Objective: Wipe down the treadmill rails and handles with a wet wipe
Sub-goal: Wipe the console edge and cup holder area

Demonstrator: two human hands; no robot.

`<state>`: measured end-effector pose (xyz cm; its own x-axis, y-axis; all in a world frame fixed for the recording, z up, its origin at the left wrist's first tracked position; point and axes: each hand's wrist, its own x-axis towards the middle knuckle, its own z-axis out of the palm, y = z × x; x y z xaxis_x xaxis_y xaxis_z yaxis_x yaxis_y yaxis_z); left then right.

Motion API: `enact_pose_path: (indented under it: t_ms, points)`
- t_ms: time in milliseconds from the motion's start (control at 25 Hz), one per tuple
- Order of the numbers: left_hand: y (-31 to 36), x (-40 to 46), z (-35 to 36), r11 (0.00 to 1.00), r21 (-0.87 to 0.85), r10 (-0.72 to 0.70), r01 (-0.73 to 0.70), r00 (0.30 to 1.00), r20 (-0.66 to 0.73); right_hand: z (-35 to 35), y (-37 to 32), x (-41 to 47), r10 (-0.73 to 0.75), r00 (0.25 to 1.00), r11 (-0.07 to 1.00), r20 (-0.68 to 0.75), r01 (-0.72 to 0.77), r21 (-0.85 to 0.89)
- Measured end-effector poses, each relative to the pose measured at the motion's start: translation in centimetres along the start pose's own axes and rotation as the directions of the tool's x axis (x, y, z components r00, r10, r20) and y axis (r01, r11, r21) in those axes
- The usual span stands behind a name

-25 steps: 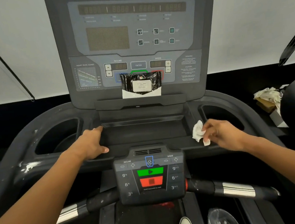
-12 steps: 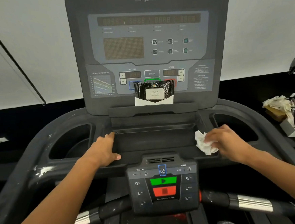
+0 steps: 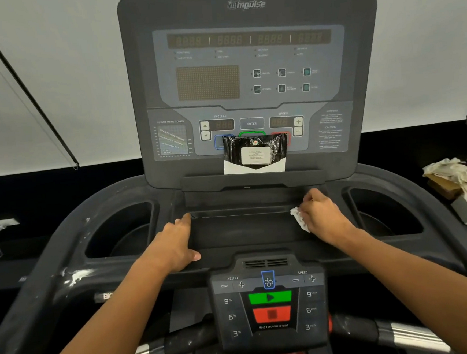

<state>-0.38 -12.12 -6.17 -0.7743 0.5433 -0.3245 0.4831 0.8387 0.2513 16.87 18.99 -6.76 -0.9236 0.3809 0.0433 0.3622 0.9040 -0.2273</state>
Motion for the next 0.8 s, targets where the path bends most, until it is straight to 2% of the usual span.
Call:
enact_pose_path:
  t_ms: [40,120,200,320,440,560,680,720,760,800]
  points:
    - [0.1,0.1,0.0,1.0,0.006,0.002,-0.002,1.0,-0.003,0.1,-0.7,0.1,-0.029,0.999,0.999,-0.022,0.03,0.042]
    - [0.0,0.3,0.0,1.0,0.013,-0.001,0.001,1.0,-0.008,0.8,-3.5,0.8,-0.187,0.982,0.972,-0.041,0.19,0.139]
    - [-0.1,0.4,0.0,1.0,0.016,-0.007,0.007,1.0,-0.005,1.9,-8.0,2.4,-0.375,0.927,0.9,0.025,0.358,0.25]
    - [-0.1,0.3,0.0,1.0,0.014,-0.017,0.017,1.0,-0.002,3.5,-13.9,5.1,-0.526,0.828,0.83,0.194,0.449,0.332]
    - [-0.2,-0.1,-0.3,1.0,-0.013,-0.023,0.023,1.0,0.013,2.9,-12.5,5.2,-0.569,0.778,0.813,0.268,0.481,0.328]
    - [-0.3,-0.5,-0.2,0.998,-0.057,-0.014,0.015,1.0,0.002,1.0,-5.3,3.2,-0.476,0.846,0.875,0.242,0.429,0.222]
    - [-0.5,-0.3,0.0,0.998,-0.063,-0.013,0.013,1.0,0.001,-0.8,1.7,0.8,-0.291,0.935,0.952,0.204,0.305,-0.038]
    - [-0.6,-0.2,0.0,0.998,-0.06,-0.015,0.016,1.0,0.01,-0.9,3.2,0.0,-0.239,0.965,0.964,0.103,0.249,-0.094]
    - [-0.7,-0.1,0.0,0.998,-0.053,-0.018,0.018,1.0,0.016,-0.8,4.3,-0.8,-0.155,0.987,0.986,-0.048,0.152,-0.066]
    - [-0.7,0.1,0.0,0.999,-0.043,-0.02,0.021,1.0,0.02,-0.7,4.8,-1.5,-0.028,0.981,0.999,-0.194,0.036,0.037]
